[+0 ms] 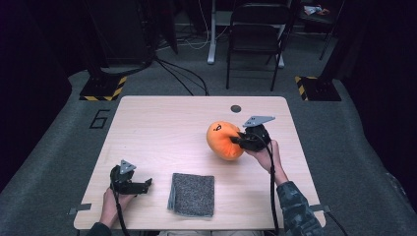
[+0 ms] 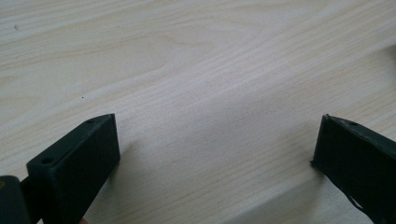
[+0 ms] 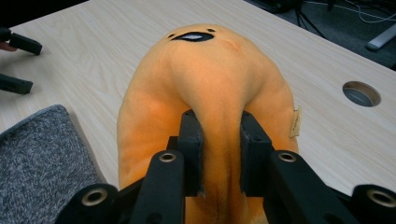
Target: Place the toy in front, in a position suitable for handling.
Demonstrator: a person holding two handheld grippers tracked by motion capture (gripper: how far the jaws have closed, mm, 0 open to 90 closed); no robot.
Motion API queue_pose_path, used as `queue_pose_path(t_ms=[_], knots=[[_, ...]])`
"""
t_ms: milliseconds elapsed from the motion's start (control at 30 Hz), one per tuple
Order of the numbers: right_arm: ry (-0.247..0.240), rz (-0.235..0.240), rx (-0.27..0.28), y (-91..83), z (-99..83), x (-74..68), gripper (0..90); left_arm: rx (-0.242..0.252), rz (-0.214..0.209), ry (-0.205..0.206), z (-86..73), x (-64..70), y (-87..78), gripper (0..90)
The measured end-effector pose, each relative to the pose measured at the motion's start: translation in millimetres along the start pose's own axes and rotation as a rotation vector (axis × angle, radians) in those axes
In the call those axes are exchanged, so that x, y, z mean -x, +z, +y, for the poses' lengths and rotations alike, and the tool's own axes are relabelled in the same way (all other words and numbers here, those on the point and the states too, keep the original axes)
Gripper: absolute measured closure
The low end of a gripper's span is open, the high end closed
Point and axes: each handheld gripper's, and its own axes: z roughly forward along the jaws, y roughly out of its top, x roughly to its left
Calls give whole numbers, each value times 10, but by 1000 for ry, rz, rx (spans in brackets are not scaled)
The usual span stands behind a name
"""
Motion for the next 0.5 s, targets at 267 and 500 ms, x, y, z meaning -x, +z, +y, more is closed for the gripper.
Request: queue_pose_path(t_ms=[267, 500], knots=[[-51, 36, -18, 107, 43, -77, 743, -9, -4, 2, 3, -3, -5, 0], [-107, 71, -35, 182, 78, -138, 741, -20, -8, 4, 10, -9, -10, 0]])
